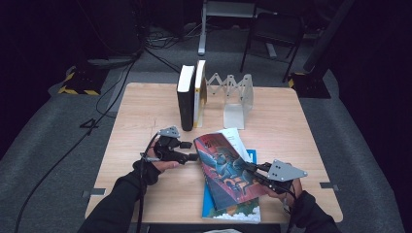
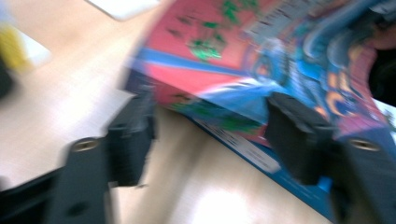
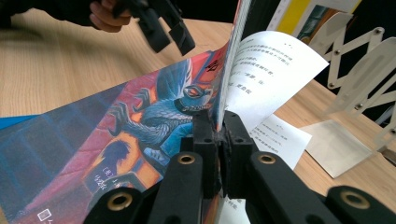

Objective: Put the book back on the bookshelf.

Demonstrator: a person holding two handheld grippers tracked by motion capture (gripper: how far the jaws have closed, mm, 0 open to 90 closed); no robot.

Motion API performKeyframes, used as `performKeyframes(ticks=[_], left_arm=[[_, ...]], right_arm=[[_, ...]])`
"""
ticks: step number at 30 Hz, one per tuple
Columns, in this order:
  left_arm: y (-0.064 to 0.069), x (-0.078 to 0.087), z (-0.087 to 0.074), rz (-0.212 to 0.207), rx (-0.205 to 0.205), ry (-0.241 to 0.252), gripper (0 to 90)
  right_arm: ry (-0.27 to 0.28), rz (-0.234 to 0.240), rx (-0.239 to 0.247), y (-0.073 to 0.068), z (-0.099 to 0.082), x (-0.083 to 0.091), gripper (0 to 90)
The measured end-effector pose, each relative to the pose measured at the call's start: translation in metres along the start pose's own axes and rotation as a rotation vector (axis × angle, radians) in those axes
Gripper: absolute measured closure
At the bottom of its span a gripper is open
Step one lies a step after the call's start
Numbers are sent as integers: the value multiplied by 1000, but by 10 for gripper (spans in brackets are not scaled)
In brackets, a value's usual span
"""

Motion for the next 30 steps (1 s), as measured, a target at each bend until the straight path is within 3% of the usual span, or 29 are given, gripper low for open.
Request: performKeyframes(ticks=[3, 5, 6, 9, 10, 13, 18, 20, 21, 23, 25, 28, 30], left_arm=[[8, -12, -7, -10, 24, -52, 213], [7, -20, -11, 21, 43, -87, 188], [7, -21, -12, 7, 60, -83, 150], [4, -23, -10, -14, 83, -65, 154], [3, -25, -9, -29, 108, -55, 164], [3, -37, -8, -70, 140, -71, 153], [5, -41, -5, -68, 135, -67, 142], [5, -39, -2, -62, 152, -31, 212], [4, -36, 0, -46, 149, -12, 212], [2, -29, 8, -15, 129, 26, 316], [2, -18, 22, 19, 95, 79, 361], [7, -11, 37, 45, 34, 121, 451], [8, -10, 43, 47, 24, 138, 471]], right_arm=[[-1, -3, -3, 1, 0, -1, 858], [-4, -1, -4, 1, 0, -1, 856], [-7, -4, 1, 1, -1, -2, 855], [-8, 1, 1, 1, -2, -3, 852], [-6, 2, -3, 1, -2, -3, 852], [-2, 4, 0, 1, -2, -3, 852], [4, 5, 6, 1, -1, -3, 850], [17, 9, 2, 3, 1, 0, 844], [17, 9, 2, 3, 1, 0, 844], [35, -3, -4, 5, 3, 4, 838], [42, -9, -2, 7, 4, 6, 835], [72, -38, -19, 15, 8, 10, 830], [77, -40, -19, 16, 8, 11, 830]])
Point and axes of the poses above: each handheld gripper's, and its own axes: x roughly backward along the jaws, z roughly out of its top, y roughly to its right, the point moved 5 cm from there along -x, roughly forward along the jaws, and after that the axes turned 1 degree about -z, right-handed, at the moved point
